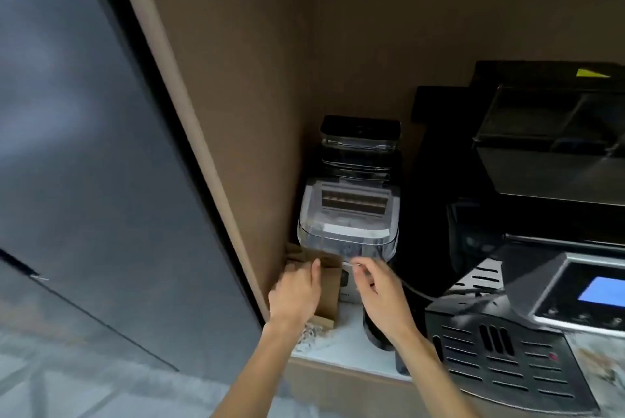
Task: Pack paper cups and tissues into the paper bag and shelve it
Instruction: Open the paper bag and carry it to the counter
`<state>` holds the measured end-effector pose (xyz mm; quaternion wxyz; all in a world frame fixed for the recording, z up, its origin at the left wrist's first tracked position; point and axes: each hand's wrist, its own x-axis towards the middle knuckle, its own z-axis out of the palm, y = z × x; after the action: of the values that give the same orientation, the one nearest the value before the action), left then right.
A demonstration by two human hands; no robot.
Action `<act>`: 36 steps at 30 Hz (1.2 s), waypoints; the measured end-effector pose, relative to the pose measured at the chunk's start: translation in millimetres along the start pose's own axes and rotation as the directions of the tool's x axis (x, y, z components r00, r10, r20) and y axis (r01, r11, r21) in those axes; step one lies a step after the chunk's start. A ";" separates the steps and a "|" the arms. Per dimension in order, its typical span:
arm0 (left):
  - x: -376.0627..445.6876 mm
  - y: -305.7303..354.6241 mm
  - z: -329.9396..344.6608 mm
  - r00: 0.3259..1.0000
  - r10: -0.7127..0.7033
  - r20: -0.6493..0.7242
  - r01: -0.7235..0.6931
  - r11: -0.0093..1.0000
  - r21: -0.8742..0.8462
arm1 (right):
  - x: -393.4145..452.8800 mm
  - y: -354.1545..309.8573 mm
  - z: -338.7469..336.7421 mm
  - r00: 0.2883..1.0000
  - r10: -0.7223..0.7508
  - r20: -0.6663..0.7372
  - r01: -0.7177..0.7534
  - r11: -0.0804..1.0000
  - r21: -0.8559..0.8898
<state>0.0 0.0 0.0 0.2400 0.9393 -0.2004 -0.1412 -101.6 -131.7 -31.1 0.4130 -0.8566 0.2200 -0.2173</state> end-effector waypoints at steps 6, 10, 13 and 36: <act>16.0 -11.3 15.5 0.979 -0.134 0.152 0.160 0.972 -0.172 | 13.9 0.6 7.2 0.995 0.026 0.099 -0.024 0.999 -0.022; 19.2 -14.6 21.8 0.969 -0.197 0.149 0.235 0.918 -0.318 | 15.6 -5.9 11.3 0.990 0.063 0.124 -0.069 0.996 0.050; 18.1 -13.7 23.2 0.982 -0.171 0.082 0.190 0.902 -0.387 | 13.9 -17.6 12.8 0.986 0.065 0.153 -0.080 0.993 0.092; -51.6 -37.3 10.1 0.939 0.309 0.149 -0.296 0.950 -0.099 | -65.0 -63.7 19.3 0.906 0.337 0.256 -0.228 0.898 -0.377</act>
<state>-37.6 48.9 -18.8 0.2768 0.8729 -0.3559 -0.1864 -130.9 -48.0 -3.2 0.3169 -0.8965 0.3087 0.0261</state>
